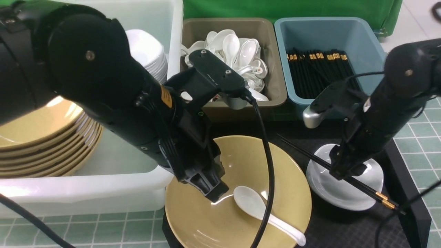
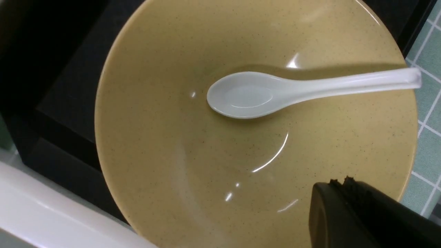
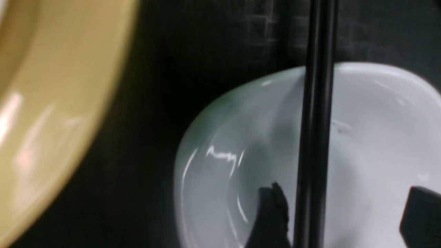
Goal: On blue table put chopsticks spoon bowls plates into blue grey white boxes.
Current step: 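Move the grippers toward the tableware on the black tray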
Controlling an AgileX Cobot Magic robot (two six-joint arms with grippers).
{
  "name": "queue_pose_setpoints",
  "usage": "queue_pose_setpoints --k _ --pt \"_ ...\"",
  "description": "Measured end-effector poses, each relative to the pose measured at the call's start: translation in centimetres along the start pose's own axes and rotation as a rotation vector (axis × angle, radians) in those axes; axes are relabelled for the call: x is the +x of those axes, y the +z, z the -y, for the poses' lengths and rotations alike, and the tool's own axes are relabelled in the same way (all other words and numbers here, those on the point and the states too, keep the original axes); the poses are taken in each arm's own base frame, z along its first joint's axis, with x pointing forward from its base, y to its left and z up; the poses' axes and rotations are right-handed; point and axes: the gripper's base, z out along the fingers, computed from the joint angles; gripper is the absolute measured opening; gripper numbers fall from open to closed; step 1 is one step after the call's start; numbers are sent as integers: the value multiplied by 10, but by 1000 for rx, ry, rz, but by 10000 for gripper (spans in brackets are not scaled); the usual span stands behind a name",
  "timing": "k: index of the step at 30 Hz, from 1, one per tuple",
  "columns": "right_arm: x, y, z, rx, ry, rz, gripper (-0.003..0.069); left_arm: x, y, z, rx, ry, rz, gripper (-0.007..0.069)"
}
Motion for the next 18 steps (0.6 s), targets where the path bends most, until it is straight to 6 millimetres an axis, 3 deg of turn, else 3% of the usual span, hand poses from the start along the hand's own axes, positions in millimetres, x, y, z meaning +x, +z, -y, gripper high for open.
queue_pose_setpoints --k 4,10,18 --pt "-4 17 3 -15 1 -34 429 -1 2 -1 -4 0 6 -13" --pt "-3 17 2 -41 8 -81 152 -3 2 -1 -10 12 17 -13" --pt "3 -21 -3 -67 62 -132 160 -9 3 -4 -35 5 82 -13"
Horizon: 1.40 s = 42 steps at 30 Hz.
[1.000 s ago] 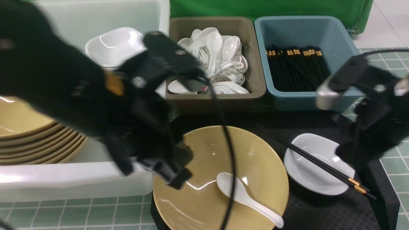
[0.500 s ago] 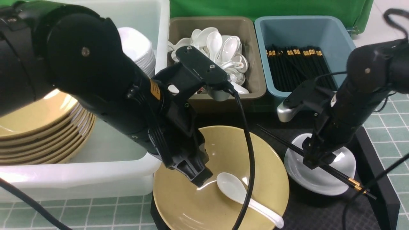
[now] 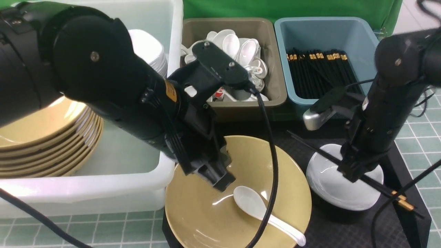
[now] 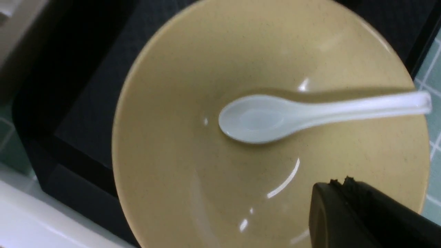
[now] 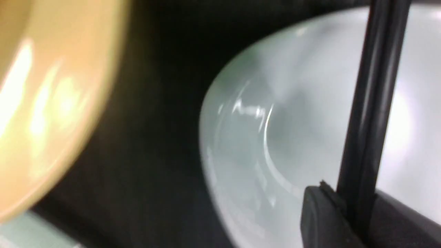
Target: On blue table put chopsticks spoon bowls plates into blue grey white boxes.
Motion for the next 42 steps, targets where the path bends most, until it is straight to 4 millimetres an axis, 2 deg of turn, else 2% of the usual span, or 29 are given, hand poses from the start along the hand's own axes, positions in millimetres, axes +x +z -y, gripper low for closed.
queue_pose_setpoints --k 1,3,5,6,10,13,14,16,17,19,20,21,24,25,26,28,29,30,32,34,36,37,38,42 --pt "5 -21 -3 16 8 37 160 -5 4 -4 -19 -29 46 -13" --pt "7 -37 -5 35 12 83 160 -9 7 -8 -29 -59 69 -13" --pt "4 -66 -5 87 15 202 160 -22 17 -26 -44 -129 95 -13" --pt "3 -69 -4 95 17 221 160 -25 16 -27 -45 -132 102 -13" --pt "-14 -100 11 180 93 436 160 -58 22 -59 -75 -167 178 -13" --pt "-31 -116 33 239 220 631 160 -87 17 -78 -118 -126 266 -13" --pt "-39 -118 44 253 284 704 160 -98 11 -82 -137 -103 309 -13" --pt "-48 -119 60 269 367 802 160 -108 6 -85 -155 -78 352 -13" --pt "-57 -110 75 268 438 850 160 -112 2 -86 -165 -71 382 -13" --pt "-64 -108 87 275 490 912 160 -115 -1 -86 -171 -68 400 -13" --pt "-73 -93 105 271 553 938 160 -116 -2 -86 -174 -61 407 -13" --pt "-75 -90 109 271 564 944 160 -116 -2 -87 -177 -57 406 -13" --pt "-91 -54 133 259 616 908 160 -112 -1 -89 -196 -33 364 -13" --pt "-91 -51 134 258 618 901 162 -112 -1 -89 -198 -32 358 -13" --pt "-97 -33 140 248 623 853 184 -109 0 -91 -201 -30 325 -13" --pt "-100 -19 143 229 629 782 252 -102 1 -92 -203 -29 260 -13" --pt "-100 -19 143 227 629 777 252 -102 1 -92 -203 -28 254 -13" --pt "-100 -16 142 213 626 724 320 -98 -2 -92 -208 -20 220 -13" --pt "-97 -25 139 204 578 634 435 -92 -13 -89 -199 -24 177 -13" --pt "-94 -38 134 206 520 587 496 -86 -23 -84 -190 -33 158 -13" --pt "-88 -62 120 195 431 508 548 -74 -48 -71 -186 -43 161 -13" --pt "-87 -64 119 194 423 503 551 -74 -48 -71 -185 -43 159 -13" --pt "-84 -79 105 185 368 468 564 -63 -62 -63 -185 -56 167 -13" --pt "-76 -115 60 154 240 423 575 -26 -85 -41 -179 -95 163 -13"
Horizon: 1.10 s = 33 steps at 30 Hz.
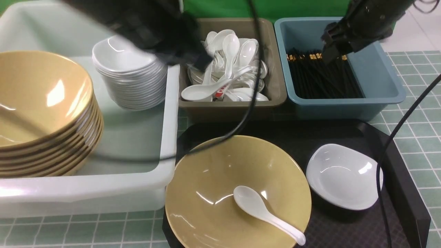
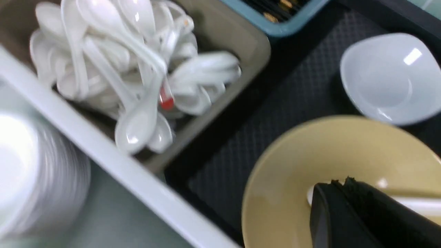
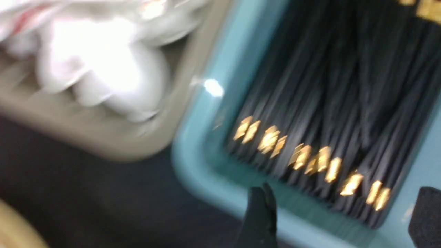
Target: On blue table put chopsticks spoon bowls plates into blue grey white boxes.
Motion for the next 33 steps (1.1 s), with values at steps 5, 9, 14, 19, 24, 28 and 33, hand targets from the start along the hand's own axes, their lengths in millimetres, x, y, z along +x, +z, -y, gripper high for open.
queue_pose_setpoints --k 5,9,14,19,24,28,33 --pt "5 -27 -63 -73 -130 14 575 47 -12 13 9 -24 -44 -13" --pt "24 -26 -118 -149 -247 -42 575 81 -14 22 13 -34 -68 -13" --pt "58 -5 -177 -229 -391 -171 575 112 -16 31 27 -50 -67 -13" --pt "89 30 -210 -255 -473 -324 575 131 -19 37 29 -59 -47 -13" --pt "96 59 -217 -243 -459 -404 575 132 -20 37 26 -48 -32 -13" --pt "102 88 -220 -231 -444 -477 574 132 -20 37 25 -48 -29 -13" --pt "107 107 -223 -226 -443 -520 498 130 -20 37 19 -48 -12 -13"
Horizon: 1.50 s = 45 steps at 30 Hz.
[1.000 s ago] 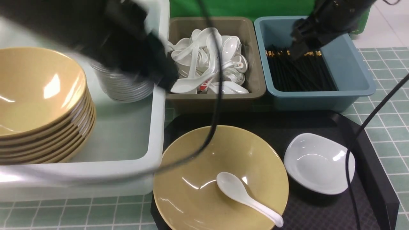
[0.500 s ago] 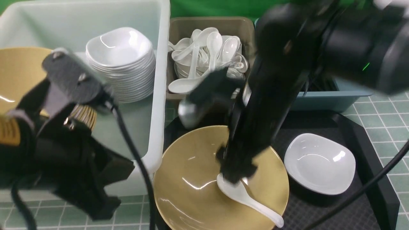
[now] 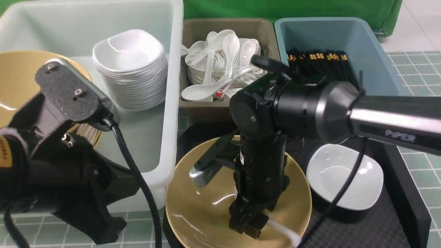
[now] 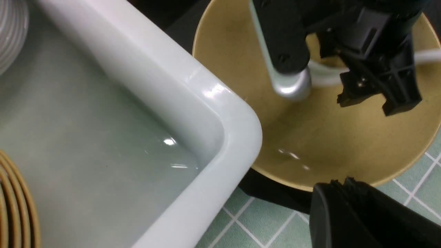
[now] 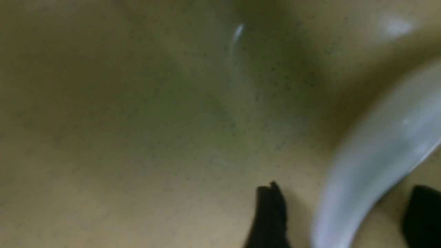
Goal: On blue table put chopsticks spoon bowls plates into blue grey white boxes.
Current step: 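Reach down and grasp the white spoon resting in the bowl with the right gripper, then place the white spoon into the bin of spoons with the right gripper, then grasp the large bowl on the tray by its rim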
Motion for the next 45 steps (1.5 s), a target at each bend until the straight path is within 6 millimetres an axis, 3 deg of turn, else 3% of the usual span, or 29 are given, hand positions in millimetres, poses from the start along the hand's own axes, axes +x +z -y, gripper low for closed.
queue_pose_setpoints --k 4,8,13,18,21,24,27,31,34,36,39,42,44,45 --pt "-1 -1 0 1 4 8 248 -3 0 -1 -9 -20 33 -13" --pt "-2 -25 0 31 -7 76 255 -7 -1 -3 -26 -80 72 -13" --pt "-1 -113 30 220 9 317 255 -27 -10 -33 -201 -193 141 -13" --pt "-7 -164 63 308 108 582 255 -49 -7 -64 -285 -260 180 -13" --pt "-19 -183 90 357 193 810 255 -62 6 -79 -281 -309 204 -13" --pt "-36 -179 117 390 246 973 256 -67 19 -83 -242 -343 209 -13" --pt "-51 -165 140 399 290 1084 324 -67 27 -83 -209 -342 190 -13" --pt "-60 -145 162 381 365 1123 561 -66 37 -81 -165 -275 145 -13" --pt "-57 -146 163 371 388 1067 654 -67 40 -80 -131 -223 121 -13" --pt "-51 -153 161 375 383 1006 664 -70 41 -79 -111 -203 108 -13" --pt "-35 -170 152 395 322 866 589 -85 44 -77 -60 -161 66 4" --pt "-15 -185 138 397 258 731 416 -103 58 -73 14 -120 -21 54" --pt "-10 -188 135 395 243 707 360 -105 69 -72 37 -112 -66 74" --pt "4 -195 126 382 210 617 231 -114 86 -69 75 -66 -138 136"
